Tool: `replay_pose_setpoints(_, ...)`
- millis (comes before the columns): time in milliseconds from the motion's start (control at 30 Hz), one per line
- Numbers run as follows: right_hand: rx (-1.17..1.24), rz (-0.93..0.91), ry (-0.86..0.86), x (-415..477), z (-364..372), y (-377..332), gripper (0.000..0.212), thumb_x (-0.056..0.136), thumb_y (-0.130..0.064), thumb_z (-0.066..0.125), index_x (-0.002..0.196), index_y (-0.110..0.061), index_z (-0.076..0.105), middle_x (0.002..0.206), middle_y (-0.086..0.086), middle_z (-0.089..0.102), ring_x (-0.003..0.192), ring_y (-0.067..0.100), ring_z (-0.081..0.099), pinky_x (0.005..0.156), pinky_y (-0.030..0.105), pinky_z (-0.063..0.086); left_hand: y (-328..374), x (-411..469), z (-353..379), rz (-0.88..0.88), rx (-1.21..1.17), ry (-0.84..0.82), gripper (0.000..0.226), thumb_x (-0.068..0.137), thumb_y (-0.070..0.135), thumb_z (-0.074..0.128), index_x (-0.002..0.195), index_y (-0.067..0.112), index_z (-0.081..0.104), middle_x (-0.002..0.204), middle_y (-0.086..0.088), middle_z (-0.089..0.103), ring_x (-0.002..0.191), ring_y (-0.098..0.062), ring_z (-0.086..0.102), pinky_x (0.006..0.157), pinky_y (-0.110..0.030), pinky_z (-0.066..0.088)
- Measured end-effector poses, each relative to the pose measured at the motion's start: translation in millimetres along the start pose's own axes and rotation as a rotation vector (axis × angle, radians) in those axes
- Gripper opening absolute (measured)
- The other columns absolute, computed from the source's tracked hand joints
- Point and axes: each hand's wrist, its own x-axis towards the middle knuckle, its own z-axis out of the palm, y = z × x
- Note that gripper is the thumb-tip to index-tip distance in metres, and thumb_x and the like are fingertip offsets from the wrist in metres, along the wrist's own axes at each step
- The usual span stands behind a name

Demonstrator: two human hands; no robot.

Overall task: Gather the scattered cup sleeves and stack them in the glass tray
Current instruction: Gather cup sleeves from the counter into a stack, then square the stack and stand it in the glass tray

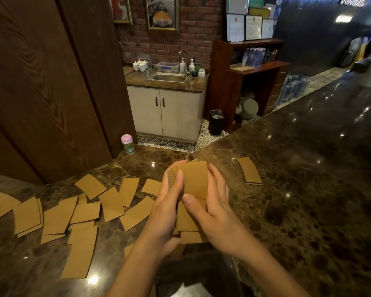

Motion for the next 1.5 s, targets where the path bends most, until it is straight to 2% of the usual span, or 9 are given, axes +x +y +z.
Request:
replay_pose_setpoints(100, 0.052, 0.010, -0.010, -3, 1, 1, 0.101, 0.080, -0.086, 0.050, 0.140, -0.069, -0.028, 0.166, -0.024, -0.012, 0.159, 0.012, 0.004, 0.128, 0.048, 0.021, 0, -4, 1, -0.017, 0.043, -0.047, 0.040, 0.091, 0.039, 0.053, 0.131, 0.033, 0.059, 0.115, -0.011, 0.074, 0.104, -0.026, 0.073, 0.080, -0.035, 0.060)
replay_pose_setpoints(200, 0.089, -0.069, 0.022, -7, -5, -1, 0.086, 0.076, -0.074, 0.070, 0.133, -0.069, 0.006, 0.166, -0.025, -0.017, 0.153, 0.012, 0.028, 0.118, 0.038, 0.044, 3, -7, -1, -0.012, 0.111, -0.024, 0.039, 0.089, 0.038, 0.059, 0.128, 0.040, 0.060, 0.115, -0.013, 0.073, 0.102, -0.032, 0.073, 0.080, -0.041, 0.060)
replay_pose_setpoints(300, -0.125, -0.273, -0.092, -10, -18, 0, 0.079, 0.063, -0.068, 0.084, 0.123, -0.049, 0.037, 0.165, -0.028, -0.025, 0.159, 0.003, -0.005, 0.121, 0.022, 0.023, 6, -7, -2, -0.018, 0.152, -0.023, 0.034, 0.090, 0.035, 0.062, 0.123, 0.039, 0.063, 0.113, -0.010, 0.074, 0.097, -0.027, 0.074, 0.077, -0.038, 0.061)
replay_pose_setpoints(533, 0.073, -0.241, -0.171, -12, -36, -1, 0.066, 0.057, -0.036, 0.099, 0.104, -0.025, 0.054, 0.160, -0.023, 0.032, 0.143, -0.001, 0.043, 0.094, 0.015, 0.054, 10, -20, -13, -0.198, -0.011, -0.263, 0.056, 0.082, 0.024, 0.073, 0.131, 0.047, 0.056, 0.122, -0.021, 0.067, 0.101, -0.037, 0.069, 0.077, -0.045, 0.059)
replay_pose_setpoints(733, -0.029, -0.248, -0.275, -22, -31, -2, 0.077, 0.053, -0.037, 0.103, 0.107, -0.020, 0.051, 0.152, -0.024, 0.038, 0.148, -0.005, 0.029, 0.110, 0.011, 0.036, 11, -30, -17, -0.181, 0.109, -0.248, 0.042, 0.087, 0.025, 0.071, 0.127, 0.032, 0.059, 0.124, -0.040, 0.054, 0.089, -0.042, 0.067, 0.073, -0.048, 0.061)
replay_pose_setpoints(867, 0.069, -0.208, -0.277, -25, -24, -2, 0.081, 0.049, -0.016, 0.106, 0.109, -0.006, 0.053, 0.142, -0.012, 0.047, 0.130, -0.003, 0.051, 0.094, 0.007, 0.049, 8, -38, -20, -0.200, 0.043, -0.217, 0.051, 0.085, 0.024, 0.072, 0.132, 0.039, 0.058, 0.121, -0.023, 0.068, 0.091, -0.043, 0.065, 0.069, -0.046, 0.062)
replay_pose_setpoints(1033, 0.091, -0.203, -0.438, -39, -6, -8, 0.079, 0.061, -0.030, 0.102, 0.116, -0.015, 0.048, 0.149, -0.034, 0.030, 0.143, -0.007, 0.036, 0.102, 0.021, 0.054, -3, -66, -32, -0.210, -0.049, -0.133, 0.034, 0.085, 0.023, 0.071, 0.118, 0.024, 0.064, 0.122, -0.030, 0.058, 0.090, -0.044, 0.067, 0.067, -0.051, 0.062)
replay_pose_setpoints(1367, 0.015, -0.136, -0.630, -71, 44, -5, 0.071, 0.068, -0.037, 0.096, 0.114, -0.027, 0.043, 0.151, -0.028, 0.031, 0.127, 0.034, 0.054, 0.099, 0.058, 0.052, -41, -124, -73, -0.166, 0.273, 0.166, 0.042, 0.084, 0.038, 0.059, 0.123, 0.021, 0.056, 0.096, 0.005, 0.077, 0.083, -0.005, 0.074, 0.065, -0.017, 0.055)
replay_pose_setpoints(1500, -0.028, -0.185, -0.629, -75, 58, -12, 0.076, 0.063, -0.042, 0.098, 0.113, -0.031, 0.042, 0.143, -0.017, 0.042, 0.131, 0.010, 0.049, 0.105, 0.045, 0.049, -43, -142, -89, -0.179, 0.415, 0.185, 0.064, 0.069, 0.085, 0.057, 0.129, 0.066, 0.044, 0.125, 0.030, 0.065, 0.110, 0.011, 0.062, 0.082, -0.008, 0.049)
